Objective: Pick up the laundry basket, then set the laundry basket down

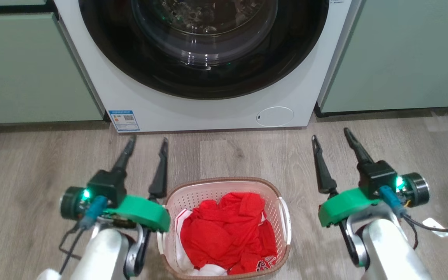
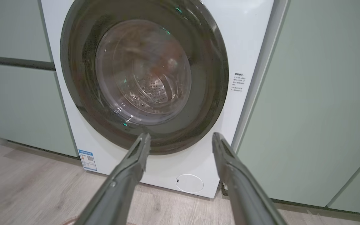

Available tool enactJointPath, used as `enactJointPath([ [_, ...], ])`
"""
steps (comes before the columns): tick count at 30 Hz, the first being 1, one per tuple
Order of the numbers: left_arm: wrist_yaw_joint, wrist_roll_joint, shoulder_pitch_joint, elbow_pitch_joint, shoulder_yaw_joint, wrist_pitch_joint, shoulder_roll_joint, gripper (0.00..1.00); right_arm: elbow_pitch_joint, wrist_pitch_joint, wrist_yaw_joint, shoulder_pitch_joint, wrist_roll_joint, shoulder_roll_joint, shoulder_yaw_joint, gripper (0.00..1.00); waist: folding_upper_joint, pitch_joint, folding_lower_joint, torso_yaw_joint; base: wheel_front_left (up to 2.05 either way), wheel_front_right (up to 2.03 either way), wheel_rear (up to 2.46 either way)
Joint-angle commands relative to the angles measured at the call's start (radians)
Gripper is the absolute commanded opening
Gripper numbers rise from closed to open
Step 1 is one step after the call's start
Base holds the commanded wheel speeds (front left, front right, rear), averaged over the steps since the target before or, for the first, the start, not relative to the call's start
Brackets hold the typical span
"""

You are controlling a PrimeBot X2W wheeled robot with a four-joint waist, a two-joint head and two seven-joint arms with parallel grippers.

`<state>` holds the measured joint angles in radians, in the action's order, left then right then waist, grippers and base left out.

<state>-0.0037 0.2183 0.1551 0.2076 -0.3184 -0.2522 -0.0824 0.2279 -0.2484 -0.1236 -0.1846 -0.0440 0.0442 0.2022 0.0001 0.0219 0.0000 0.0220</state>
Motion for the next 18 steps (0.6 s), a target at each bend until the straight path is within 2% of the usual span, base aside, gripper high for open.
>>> enactJointPath([
  [1,0.014,-0.011,0.025,-0.059,0.068,-0.010,0.009,1.00,-0.060,-0.013,-0.007,-0.030,-0.013,0.006,0.014,1.00,-0.0001,0.004,0.0000,0.001,0.00,0.00,0.00],
  [9,0.055,0.010,-0.019,-0.060,0.148,-0.010,0.031,1.00,-0.072,-0.013,-0.007,0.007,-0.079,0.006,-0.030,1.00,-0.0001,0.010,0.0000,0.000,0.00,0.00,0.00],
  [18,0.076,0.031,-0.046,0.035,0.142,-0.010,0.032,1.00,-0.005,-0.013,-0.007,0.030,-0.070,0.006,-0.067,1.00,-0.0001,0.005,0.0000,-0.006,0.00,0.00,0.00],
])
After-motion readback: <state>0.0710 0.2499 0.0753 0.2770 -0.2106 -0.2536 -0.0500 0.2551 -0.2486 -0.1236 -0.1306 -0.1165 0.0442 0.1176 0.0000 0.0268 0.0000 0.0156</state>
